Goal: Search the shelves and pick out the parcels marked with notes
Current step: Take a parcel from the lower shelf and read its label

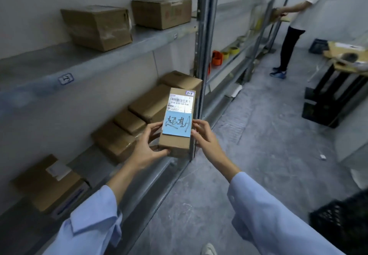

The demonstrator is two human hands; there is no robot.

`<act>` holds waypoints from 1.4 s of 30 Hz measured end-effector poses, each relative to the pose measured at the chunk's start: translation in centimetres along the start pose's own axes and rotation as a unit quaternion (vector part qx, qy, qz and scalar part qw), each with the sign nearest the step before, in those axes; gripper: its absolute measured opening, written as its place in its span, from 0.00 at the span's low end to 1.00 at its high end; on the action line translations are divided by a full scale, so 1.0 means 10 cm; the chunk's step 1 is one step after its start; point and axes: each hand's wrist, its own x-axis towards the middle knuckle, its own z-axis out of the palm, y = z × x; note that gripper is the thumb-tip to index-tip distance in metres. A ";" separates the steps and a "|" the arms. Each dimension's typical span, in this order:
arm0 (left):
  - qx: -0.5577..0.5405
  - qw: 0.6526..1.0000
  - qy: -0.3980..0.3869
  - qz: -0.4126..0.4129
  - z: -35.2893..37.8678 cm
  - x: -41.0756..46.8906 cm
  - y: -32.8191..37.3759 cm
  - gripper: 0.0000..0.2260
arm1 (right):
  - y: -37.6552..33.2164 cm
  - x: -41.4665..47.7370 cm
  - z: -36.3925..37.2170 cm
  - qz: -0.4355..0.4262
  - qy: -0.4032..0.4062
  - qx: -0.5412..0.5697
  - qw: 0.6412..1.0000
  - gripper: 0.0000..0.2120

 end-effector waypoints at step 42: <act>-0.099 0.884 -0.457 0.018 6.56 -0.44 1.50 0.31 | 0.77 -3.95 -5.11 0.182 0.412 0.019 0.893 0.27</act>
